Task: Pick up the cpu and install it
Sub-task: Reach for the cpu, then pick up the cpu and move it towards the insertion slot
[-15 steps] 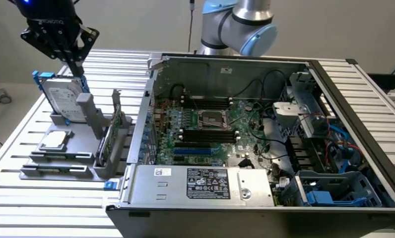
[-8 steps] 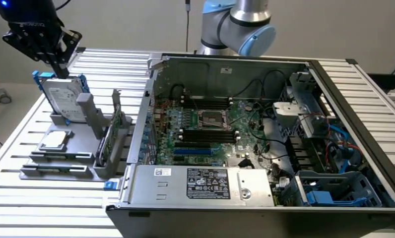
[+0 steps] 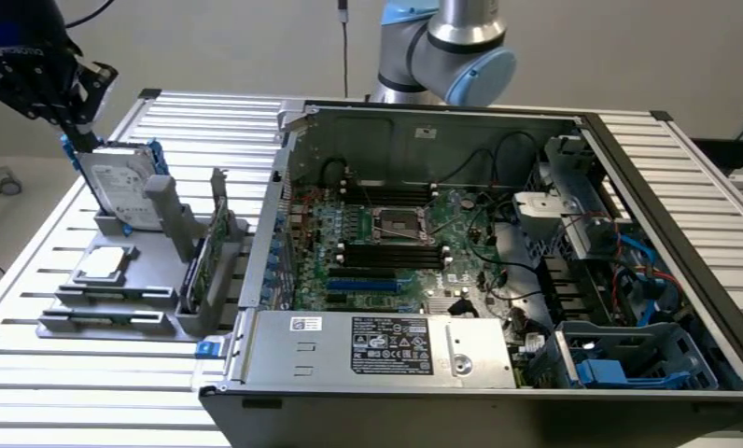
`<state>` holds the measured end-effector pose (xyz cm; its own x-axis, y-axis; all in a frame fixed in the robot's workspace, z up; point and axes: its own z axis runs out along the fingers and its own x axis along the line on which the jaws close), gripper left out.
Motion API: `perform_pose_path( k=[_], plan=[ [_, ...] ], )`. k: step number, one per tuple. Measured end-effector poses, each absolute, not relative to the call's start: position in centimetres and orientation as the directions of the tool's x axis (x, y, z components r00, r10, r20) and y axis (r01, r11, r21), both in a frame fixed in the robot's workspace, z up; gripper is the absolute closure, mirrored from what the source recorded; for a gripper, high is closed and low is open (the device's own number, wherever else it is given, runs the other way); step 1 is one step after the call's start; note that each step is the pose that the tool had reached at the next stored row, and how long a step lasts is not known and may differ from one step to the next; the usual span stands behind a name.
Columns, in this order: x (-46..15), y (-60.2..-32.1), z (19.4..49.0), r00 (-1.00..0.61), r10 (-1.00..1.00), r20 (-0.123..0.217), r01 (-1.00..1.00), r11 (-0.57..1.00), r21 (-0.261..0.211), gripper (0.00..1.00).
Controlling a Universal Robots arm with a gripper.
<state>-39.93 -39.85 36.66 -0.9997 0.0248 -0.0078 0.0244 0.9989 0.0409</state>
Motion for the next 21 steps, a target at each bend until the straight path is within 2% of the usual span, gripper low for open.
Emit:
perform_pose_path(
  k=[7,21],
  plan=[
    [-42.9,-39.8,36.2,-1.000,0.025,-0.002,0.025,0.999,0.038,0.89],
    [-42.9,-39.8,36.2,-1.000,0.025,-0.003,0.025,0.999,0.038,0.88]
  ],
)
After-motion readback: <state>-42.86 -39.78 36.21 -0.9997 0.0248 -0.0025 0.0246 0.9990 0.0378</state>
